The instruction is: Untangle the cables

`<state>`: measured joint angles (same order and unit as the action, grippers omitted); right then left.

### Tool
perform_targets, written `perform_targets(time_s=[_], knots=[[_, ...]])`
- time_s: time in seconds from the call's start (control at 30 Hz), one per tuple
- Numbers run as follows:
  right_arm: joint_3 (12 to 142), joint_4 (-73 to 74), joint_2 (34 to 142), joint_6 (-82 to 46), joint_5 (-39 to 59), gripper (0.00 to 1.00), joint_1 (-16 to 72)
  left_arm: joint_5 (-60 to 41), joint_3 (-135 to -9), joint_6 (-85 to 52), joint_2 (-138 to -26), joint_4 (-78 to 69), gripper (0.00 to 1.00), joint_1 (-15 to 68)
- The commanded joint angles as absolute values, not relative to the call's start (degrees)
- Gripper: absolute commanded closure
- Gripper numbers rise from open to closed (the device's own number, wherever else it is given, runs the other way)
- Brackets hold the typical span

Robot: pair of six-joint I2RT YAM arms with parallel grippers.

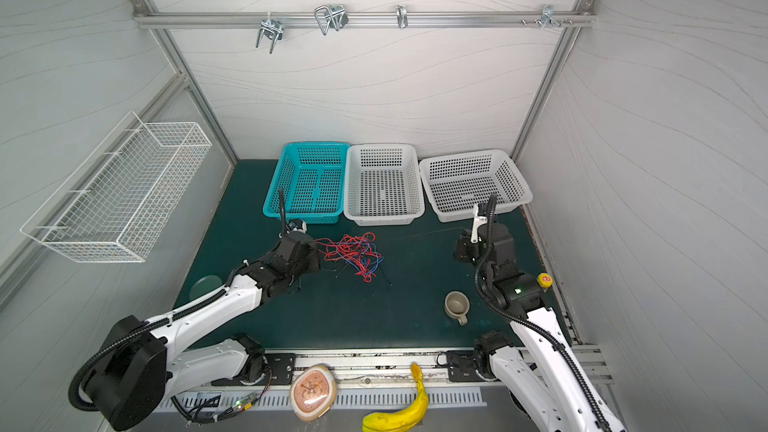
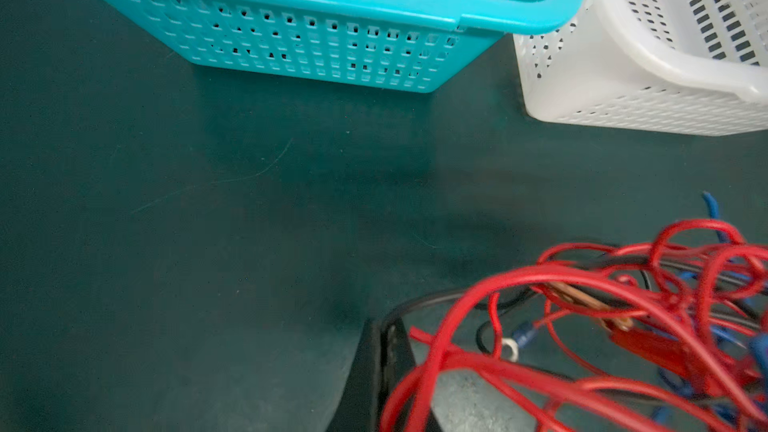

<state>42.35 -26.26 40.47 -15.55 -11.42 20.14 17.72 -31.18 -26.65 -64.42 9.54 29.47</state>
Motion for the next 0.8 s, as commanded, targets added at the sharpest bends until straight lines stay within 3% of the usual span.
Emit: perform_targets(time_s=[0.0,0.2,0.27,0.4,0.63,0.77], knots=[[41.9,-19.4,41.4,-14.5,-7.5,1.0,20.1,16.9,-31.1,-24.2,-62.1,6.8,0.82,28.6],[42.2,-16.3,44.4,-13.3,-6.4,1.0,24.2,12.7,-30.4,-21.6,-58.4,4.5,0.35,28.7],[42.7,-15.9,45.5,-13.4,-6.3,1.0,25.4,11.6,-30.5,-20.8,-57.5,3.8,0.26,28.6],[44.1,-14.5,48.3,-14.4,-3.8,1.0,27.0,8.1,-31.4,-19.3,-56.4,2.2,0.18,28.7],[47.3,-11.6,52.8,-15.0,-0.8,1.0,30.0,-0.6,-37.5,-16.2,-61.8,-1.5,0.17,30.7],[49.7,-11.7,55.3,-16.2,-1.7,1.0,30.3,-2.1,-40.7,-10.4,-68.0,-5.3,0.15,36.8]])
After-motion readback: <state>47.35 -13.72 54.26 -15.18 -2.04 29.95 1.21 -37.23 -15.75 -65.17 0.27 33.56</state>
